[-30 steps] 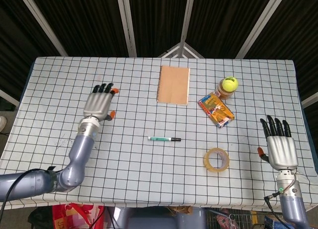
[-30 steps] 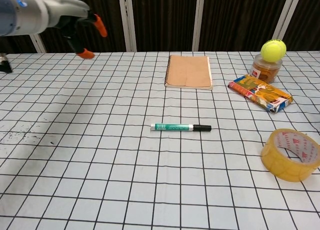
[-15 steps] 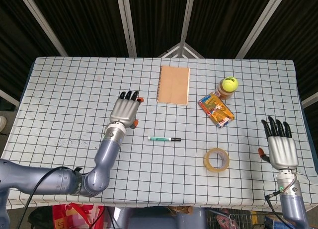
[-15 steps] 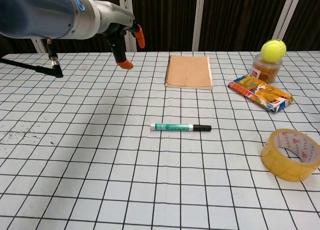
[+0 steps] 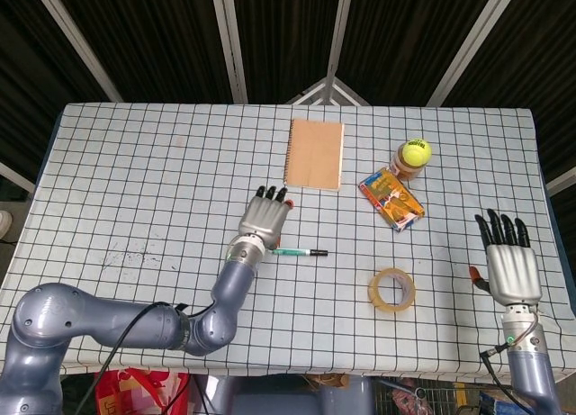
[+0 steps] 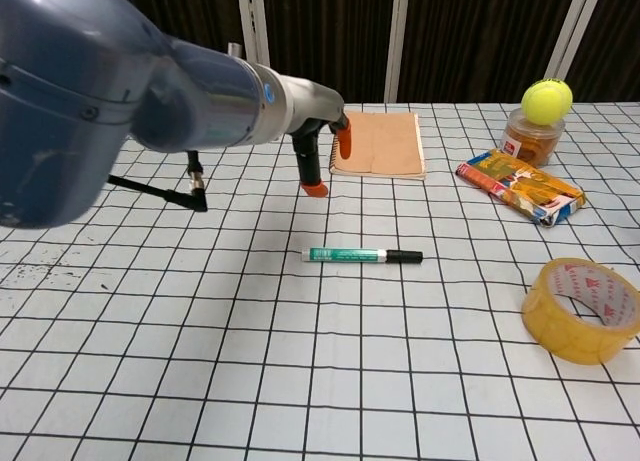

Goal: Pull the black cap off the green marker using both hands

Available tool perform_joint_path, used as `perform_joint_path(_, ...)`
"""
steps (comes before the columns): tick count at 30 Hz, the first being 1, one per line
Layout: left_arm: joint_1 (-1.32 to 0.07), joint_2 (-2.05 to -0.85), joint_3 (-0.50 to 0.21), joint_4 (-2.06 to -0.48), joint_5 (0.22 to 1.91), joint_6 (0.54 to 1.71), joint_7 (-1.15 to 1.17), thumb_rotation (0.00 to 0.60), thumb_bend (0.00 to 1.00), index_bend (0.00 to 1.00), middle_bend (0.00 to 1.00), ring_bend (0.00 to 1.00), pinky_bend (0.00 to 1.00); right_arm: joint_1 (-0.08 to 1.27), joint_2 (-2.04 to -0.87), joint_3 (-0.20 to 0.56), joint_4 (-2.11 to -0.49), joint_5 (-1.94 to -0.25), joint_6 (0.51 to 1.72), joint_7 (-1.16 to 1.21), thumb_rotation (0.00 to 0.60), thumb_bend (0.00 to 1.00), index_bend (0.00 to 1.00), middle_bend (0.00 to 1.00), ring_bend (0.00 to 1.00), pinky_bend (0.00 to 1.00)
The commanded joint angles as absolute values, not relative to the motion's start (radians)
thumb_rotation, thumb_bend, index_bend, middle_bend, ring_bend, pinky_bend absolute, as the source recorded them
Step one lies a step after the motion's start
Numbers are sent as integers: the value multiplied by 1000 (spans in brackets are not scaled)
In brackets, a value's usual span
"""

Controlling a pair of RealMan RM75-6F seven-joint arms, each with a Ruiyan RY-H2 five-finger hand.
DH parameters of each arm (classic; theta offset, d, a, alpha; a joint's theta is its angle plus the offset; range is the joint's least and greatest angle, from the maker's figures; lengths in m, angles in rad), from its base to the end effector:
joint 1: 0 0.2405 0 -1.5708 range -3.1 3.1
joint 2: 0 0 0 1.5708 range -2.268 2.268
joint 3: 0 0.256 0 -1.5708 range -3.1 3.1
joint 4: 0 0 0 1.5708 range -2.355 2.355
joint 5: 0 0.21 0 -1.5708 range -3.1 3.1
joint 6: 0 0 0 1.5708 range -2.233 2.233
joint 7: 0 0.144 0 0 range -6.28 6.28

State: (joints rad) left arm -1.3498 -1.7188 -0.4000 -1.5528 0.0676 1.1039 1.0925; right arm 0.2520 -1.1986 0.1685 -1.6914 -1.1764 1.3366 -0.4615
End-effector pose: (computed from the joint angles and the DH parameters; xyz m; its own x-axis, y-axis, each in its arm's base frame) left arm 0.0349 0.3650 -0.0618 0.5976 0.3860 0.7028 0.8010 -0.3272 -0.5014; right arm -0.2891 -0.2490 0.1347 0.5890 -0.0612 0.8058 -0.7992 0.1038 0.5920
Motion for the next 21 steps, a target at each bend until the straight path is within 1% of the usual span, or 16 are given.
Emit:
perform_joint_path(1,-1378,-1744,-405,-1540,43,1107,1109,600,462,252,23,0,0,256,-1203,168,-1685,-1176,1333,-461,600,301,100,27,10,45)
perform_joint_path(5,-1407,-1773,-410,-1530,1,1107,1127,600,453,277,23,0,0,262,-1211,166,-1670,-1170,1322,-454,600,301,100,27,8,44)
perform_joint_path(10,-1430,-1805,-399,-1498,-40,1101,1151,600,453,337,30,0,0,261,-1220,159,-1645,-1171,1318,-437,600,301,100,27,7,41)
perform_joint_path(15,-1434,-1831,-382,-1464,-57,1130,1163,600,454,343,32,0,0,253,-1226,152,-1614,-1174,1316,-403,600,301,101,27,6,41)
perform_joint_path(21,-1406,-1858,-364,-1422,-31,1114,1127,600,453,336,31,0,0,248,-1234,143,-1585,-1180,1311,-376,600,301,101,27,5,41)
